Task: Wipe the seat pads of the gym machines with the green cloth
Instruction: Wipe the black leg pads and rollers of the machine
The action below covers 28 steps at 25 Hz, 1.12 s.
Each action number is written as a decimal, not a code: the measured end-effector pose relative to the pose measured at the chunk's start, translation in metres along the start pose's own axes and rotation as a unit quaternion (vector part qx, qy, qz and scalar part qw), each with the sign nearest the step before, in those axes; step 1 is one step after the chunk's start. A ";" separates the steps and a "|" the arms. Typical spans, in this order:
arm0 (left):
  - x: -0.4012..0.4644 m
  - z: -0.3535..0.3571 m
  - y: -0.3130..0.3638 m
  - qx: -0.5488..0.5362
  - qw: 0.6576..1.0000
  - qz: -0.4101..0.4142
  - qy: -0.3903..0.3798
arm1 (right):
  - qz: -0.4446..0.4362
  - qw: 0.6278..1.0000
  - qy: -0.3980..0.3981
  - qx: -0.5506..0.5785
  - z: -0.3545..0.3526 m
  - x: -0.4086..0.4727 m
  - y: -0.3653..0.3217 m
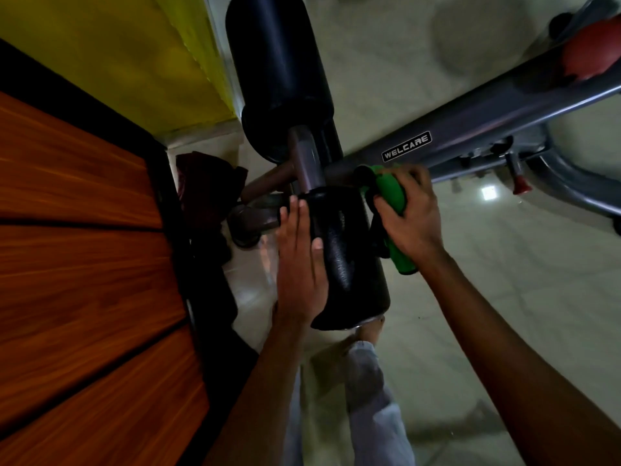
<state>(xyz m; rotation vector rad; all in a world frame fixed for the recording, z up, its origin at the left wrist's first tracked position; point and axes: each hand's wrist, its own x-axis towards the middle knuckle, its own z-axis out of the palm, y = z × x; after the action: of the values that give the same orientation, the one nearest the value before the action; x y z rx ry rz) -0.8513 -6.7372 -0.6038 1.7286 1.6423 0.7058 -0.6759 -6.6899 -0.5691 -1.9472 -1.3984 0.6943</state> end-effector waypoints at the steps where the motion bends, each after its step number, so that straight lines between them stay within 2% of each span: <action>1: -0.003 -0.006 -0.010 -0.017 1.000 -0.011 0.002 | -0.008 1.000 -0.002 -0.002 0.001 -0.003 -0.003; 3: -0.006 -0.015 -0.019 -0.040 0.998 -0.040 0.028 | -0.045 0.999 -0.022 -0.021 0.010 -0.010 -0.016; 5: -0.002 -0.012 -0.010 -0.060 0.995 -0.058 0.058 | -0.091 0.991 -0.046 -0.090 0.021 -0.014 -0.029; 8: 0.001 -0.001 0.011 -0.056 0.997 -0.031 0.039 | -0.100 0.981 -0.053 -0.157 0.028 -0.023 -0.038; 11: 0.002 0.004 0.010 -0.050 0.998 -0.015 0.037 | -0.112 0.972 -0.058 -0.198 0.018 -0.073 -0.023; 14: 0.002 0.003 0.011 -0.050 0.998 -0.016 0.036 | -0.105 0.977 -0.077 -0.166 0.005 -0.136 -0.007; 16: 0.003 0.002 0.012 -0.049 0.998 -0.018 0.038 | -0.095 0.983 -0.064 -0.143 0.004 -0.139 -0.004; 21: 0.001 0.003 0.002 -0.068 0.997 -0.013 0.037 | -0.103 0.986 -0.038 -0.127 0.026 -0.043 -0.026; 24: -0.001 -0.002 -0.015 -0.088 0.996 -0.014 0.024 | -0.068 0.993 -0.053 -0.078 0.041 0.019 -0.042; 28: -0.006 -0.018 -0.020 -0.067 0.996 -0.056 0.032 | -0.015 0.998 0.040 0.049 0.019 0.038 -0.036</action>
<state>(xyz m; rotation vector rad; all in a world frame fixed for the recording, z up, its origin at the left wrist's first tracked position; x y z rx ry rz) -0.8778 -6.7412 -0.6070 1.5219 1.6812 0.8042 -0.7007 -6.6412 -0.5564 -1.8534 -1.3186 0.6513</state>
